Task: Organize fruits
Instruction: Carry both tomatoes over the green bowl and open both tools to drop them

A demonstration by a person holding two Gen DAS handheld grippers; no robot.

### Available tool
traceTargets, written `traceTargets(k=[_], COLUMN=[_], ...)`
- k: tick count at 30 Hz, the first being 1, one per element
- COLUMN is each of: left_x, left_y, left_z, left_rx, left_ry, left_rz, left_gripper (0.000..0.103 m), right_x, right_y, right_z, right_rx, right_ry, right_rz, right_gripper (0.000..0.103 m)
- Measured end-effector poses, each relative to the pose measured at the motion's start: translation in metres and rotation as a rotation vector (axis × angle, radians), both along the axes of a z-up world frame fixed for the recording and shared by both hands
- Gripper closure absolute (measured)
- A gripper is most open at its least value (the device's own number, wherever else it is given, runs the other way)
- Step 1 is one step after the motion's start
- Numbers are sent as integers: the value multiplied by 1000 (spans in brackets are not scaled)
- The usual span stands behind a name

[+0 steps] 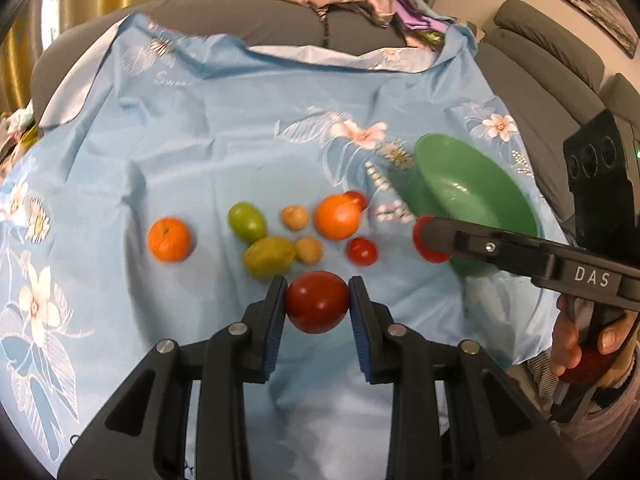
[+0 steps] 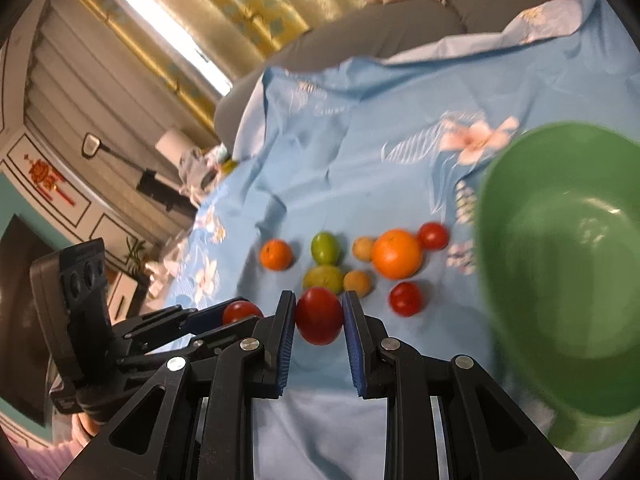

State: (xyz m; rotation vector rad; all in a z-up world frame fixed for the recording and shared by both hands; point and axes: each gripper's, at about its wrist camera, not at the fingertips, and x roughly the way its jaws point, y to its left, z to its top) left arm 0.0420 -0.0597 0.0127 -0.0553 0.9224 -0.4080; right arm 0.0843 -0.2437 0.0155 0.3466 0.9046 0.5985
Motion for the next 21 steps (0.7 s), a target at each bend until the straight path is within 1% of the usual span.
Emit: traceTargets(k=[5, 11, 14, 21], left_x=[7, 17, 24, 37], left_y=[-30, -87, -121, -175], left_z=[17, 30, 27, 16], left_rx=[5, 14, 25, 68], left_ry=[-29, -65, -65, -41], left_rz=[-58, -176, -238, -327], left_gripper=[72, 72, 72, 72], right_x=[-4, -14, -18, -23], right_y=[-37, -83, -104, -139], right_z=[11, 15, 12, 7], right_rx=[7, 2, -4, -55], right_ry=[-38, -66, -65, -68], right_rz=[-80, -196, -247, -351], right_gripper=[77, 77, 77, 77])
